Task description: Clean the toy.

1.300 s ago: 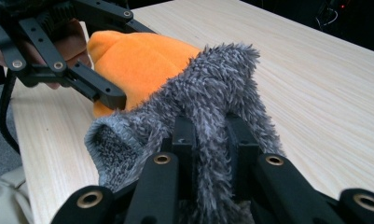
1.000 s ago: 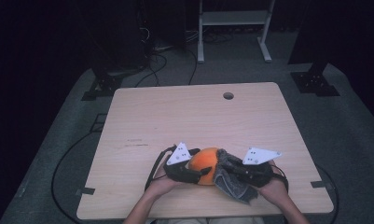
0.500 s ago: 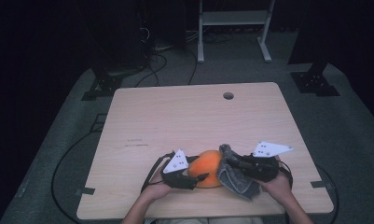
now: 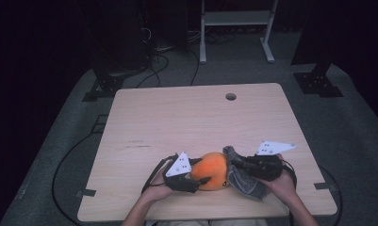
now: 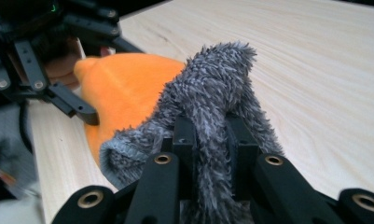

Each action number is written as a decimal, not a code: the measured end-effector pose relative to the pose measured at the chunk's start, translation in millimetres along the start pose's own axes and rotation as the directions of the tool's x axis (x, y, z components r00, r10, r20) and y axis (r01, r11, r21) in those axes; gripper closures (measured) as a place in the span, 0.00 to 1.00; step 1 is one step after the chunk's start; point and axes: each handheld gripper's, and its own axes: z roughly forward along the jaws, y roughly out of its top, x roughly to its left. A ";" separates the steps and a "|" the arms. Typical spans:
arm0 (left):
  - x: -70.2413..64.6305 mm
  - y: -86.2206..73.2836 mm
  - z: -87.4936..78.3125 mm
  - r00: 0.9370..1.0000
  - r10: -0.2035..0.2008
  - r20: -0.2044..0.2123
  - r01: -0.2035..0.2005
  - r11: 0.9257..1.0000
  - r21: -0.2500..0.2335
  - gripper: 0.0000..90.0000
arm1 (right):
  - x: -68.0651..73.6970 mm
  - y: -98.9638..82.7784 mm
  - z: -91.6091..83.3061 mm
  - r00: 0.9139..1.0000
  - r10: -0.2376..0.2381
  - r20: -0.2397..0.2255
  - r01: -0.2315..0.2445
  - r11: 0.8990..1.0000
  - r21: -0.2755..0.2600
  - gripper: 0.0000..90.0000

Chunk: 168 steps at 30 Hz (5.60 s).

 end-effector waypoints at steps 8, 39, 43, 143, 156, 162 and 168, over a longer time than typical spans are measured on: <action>11.6 4.3 0.6 0.986 -0.165 0.007 0.165 0.985 0.047 0.22 | -1.1 -15.1 -1.2 1.000 0.011 0.005 -0.011 0.999 0.053 0.85; -11.6 0.5 -2.5 0.993 0.113 -0.022 -0.112 0.994 0.012 0.38 | 53.0 31.3 14.4 0.980 -0.199 -0.022 0.200 0.979 0.029 0.85; -4.9 6.9 -4.7 1.000 0.018 -0.004 -0.018 1.000 0.000 0.26 | 45.0 24.1 14.0 0.986 -0.166 -0.023 0.166 0.986 0.019 0.85; 22.3 3.9 -7.7 0.977 -0.211 0.004 0.211 0.975 0.071 0.10 | 19.9 -4.5 18.7 0.995 -0.089 0.035 0.086 0.992 0.091 0.84; 7.3 6.2 -0.7 0.997 -0.020 -0.077 0.021 1.000 0.016 0.40 | 22.3 2.1 8.5 0.993 -0.084 0.088 0.082 0.996 0.034 0.85; 17.2 -8.2 -3.9 0.992 -0.110 -0.063 0.114 0.991 0.074 0.30 | 12.4 -4.5 22.5 0.994 -0.077 0.073 0.070 0.994 0.085 0.85; 19.7 -11.4 -6.0 0.991 -0.124 -0.054 0.128 0.988 0.091 0.28 | -2.2 -15.9 14.9 0.994 0.000 0.110 -0.012 0.994 0.106 0.85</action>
